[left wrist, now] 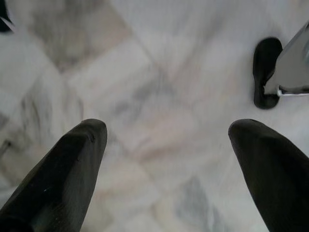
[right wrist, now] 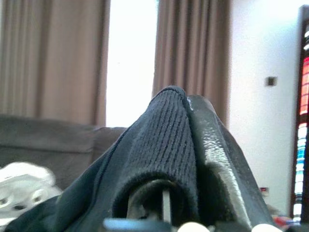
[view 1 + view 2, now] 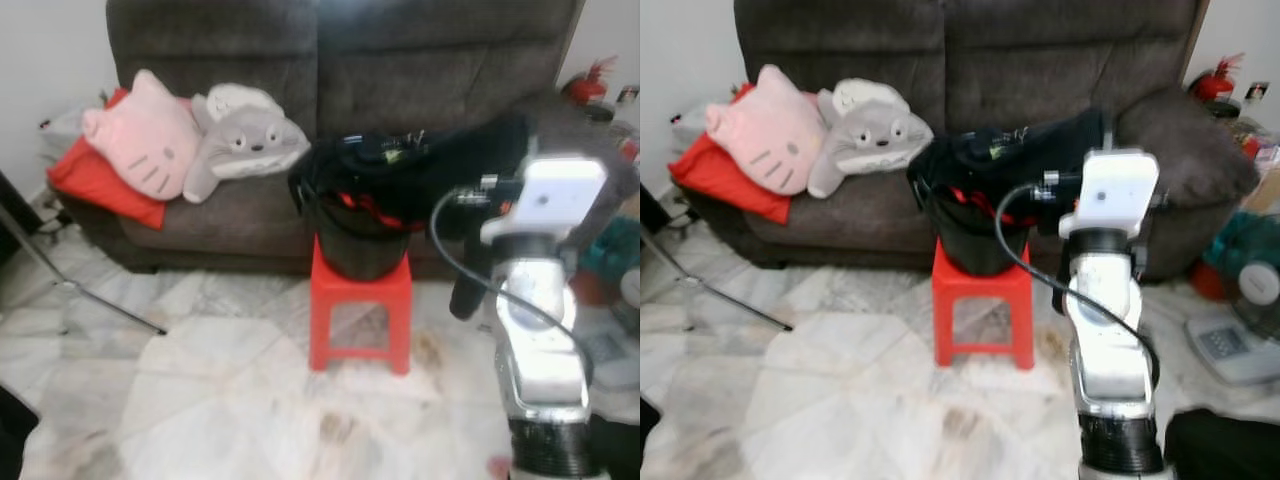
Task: Hang hanger
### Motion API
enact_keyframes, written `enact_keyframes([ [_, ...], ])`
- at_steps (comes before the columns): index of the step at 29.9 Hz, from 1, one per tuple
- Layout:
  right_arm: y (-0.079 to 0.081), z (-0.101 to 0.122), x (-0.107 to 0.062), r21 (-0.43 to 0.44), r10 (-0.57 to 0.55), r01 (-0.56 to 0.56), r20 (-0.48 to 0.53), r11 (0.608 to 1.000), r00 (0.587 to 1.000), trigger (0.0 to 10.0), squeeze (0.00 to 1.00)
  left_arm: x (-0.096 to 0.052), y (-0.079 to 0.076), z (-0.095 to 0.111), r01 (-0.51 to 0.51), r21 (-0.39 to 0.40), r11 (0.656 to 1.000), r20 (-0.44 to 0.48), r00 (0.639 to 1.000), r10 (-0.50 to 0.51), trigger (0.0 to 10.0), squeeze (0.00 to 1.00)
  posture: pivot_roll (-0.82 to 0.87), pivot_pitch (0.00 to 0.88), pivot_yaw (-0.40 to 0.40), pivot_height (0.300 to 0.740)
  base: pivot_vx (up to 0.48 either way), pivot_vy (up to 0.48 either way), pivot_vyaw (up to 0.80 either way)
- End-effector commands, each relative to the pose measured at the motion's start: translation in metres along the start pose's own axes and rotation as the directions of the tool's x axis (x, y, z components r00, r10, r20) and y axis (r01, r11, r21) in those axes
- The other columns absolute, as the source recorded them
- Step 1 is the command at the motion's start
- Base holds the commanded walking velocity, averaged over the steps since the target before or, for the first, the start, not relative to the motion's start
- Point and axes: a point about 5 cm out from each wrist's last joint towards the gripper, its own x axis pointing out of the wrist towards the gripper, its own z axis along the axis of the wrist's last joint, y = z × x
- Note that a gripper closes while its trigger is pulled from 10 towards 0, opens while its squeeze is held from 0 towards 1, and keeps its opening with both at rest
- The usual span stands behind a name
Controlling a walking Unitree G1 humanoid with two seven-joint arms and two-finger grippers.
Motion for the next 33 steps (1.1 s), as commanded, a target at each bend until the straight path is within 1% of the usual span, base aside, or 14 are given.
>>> enact_keyframes([
  [1,0.001,0.027,0.007,-0.025,-0.008,0.011,0.128,1.000,0.992,10.0,0.00,0.000,0.005,0.003,-0.010,0.002,1.000,0.005,1.000,0.010,10.0,0.00,-0.10,0.000,0.087,0.716,-0.319,0.000,0.00],
  [4,0.007,0.049,0.012,-0.101,0.025,-0.001,0.237,0.995,0.971,10.0,0.00,0.000,0.005,0.003,-0.011,0.003,1.000,0.005,1.000,0.011,10.0,0.00,-0.10,0.000,0.089,0.716,-0.314,0.000,0.00],
  [8,0.016,0.056,0.012,-0.093,0.041,-0.017,0.261,0.995,0.964,10.0,0.00,0.000,0.005,0.004,-0.012,0.004,1.000,0.004,1.000,0.012,10.0,0.00,-0.10,0.000,0.088,0.716,-0.078,0.000,0.00],
  [10,0.022,0.059,0.010,-0.127,0.077,-0.042,0.285,0.991,0.955,10.0,0.00,0.000,0.005,0.004,-0.013,0.006,1.000,0.004,1.000,0.013,10.0,0.00,-0.10,0.000,0.087,0.716,0.000,0.000,0.00],
  [11,0.035,0.065,0.006,-0.185,0.169,-0.112,0.325,0.976,0.930,10.0,0.00,0.000,0.005,0.004,-0.013,0.006,1.000,0.004,1.000,0.013,10.0,0.00,-0.10,0.000,0.087,0.716,0.000,0.000,0.00],
  [14,0.048,0.067,0.002,-0.186,0.246,-0.192,0.333,0.964,0.910,10.0,0.00,0.000,0.005,0.004,-0.014,0.006,1.000,0.004,1.000,0.014,10.0,0.00,-0.10,0.000,0.088,0.716,0.000,0.000,0.00],
  [18,0.072,0.061,-0.007,-0.102,0.391,-0.378,0.280,0.920,0.877,10.0,0.00,0.000,0.005,0.004,-0.013,0.006,1.000,0.004,1.000,0.013,10.0,0.00,-0.10,0.000,0.090,0.716,0.000,0.000,0.00],
  [21,0.083,0.043,-0.017,-0.040,0.476,-0.477,0.184,0.878,0.860,10.0,0.00,0.000,0.005,0.005,-0.013,0.006,1.000,0.005,1.000,0.013,10.0,0.00,-0.10,0.000,0.087,0.716,0.000,0.000,0.00],
  [22,0.086,0.029,-0.022,-0.007,0.499,-0.501,0.106,0.866,0.860,10.0,0.00,0.000,0.005,0.005,-0.012,0.006,1.000,0.005,1.000,0.012,10.0,0.00,-0.10,0.000,0.086,0.716,0.000,0.000,0.00],
  [26,0.078,0.002,-0.025,0.022,0.434,-0.433,-0.047,0.901,0.900,10.0,0.00,0.001,0.004,0.005,-0.011,0.005,1.000,0.004,1.000,0.011,10.0,0.00,-0.09,0.000,0.084,0.716,0.000,0.000,0.00],
  [28,0.059,-0.038,-0.030,0.141,0.282,-0.250,-0.287,0.958,0.916,10.0,0.00,0.001,0.005,0.005,-0.010,0.007,1.000,0.003,1.000,0.010,10.0,0.00,-0.09,0.000,0.086,0.716,0.000,0.000,0.00],
  [29,0.051,-0.059,-0.037,0.187,0.229,-0.164,-0.419,0.969,0.879,10.0,0.00,0.001,0.005,0.005,-0.009,0.011,1.000,0.001,1.000,0.009,10.0,0.00,-0.09,0.000,0.087,0.716,0.000,0.000,0.00],
  [32,0.036,-0.084,-0.051,0.203,0.138,-0.032,-0.531,0.979,0.836,10.0,0.00,0.001,0.006,0.006,-0.011,0.013,1.000,0.001,1.000,0.011,10.0,0.00,-0.07,0.000,0.083,0.716,0.000,0.000,0.00],
  [33,0.036,-0.084,-0.051,0.203,0.138,-0.032,-0.531,0.979,0.836,10.0,0.00,0.001,0.006,0.006,-0.011,0.013,1.000,0.001,1.000,0.011,10.0,0.00,-0.07,0.000,0.083,0.716,0.000,0.000,0.00],
])
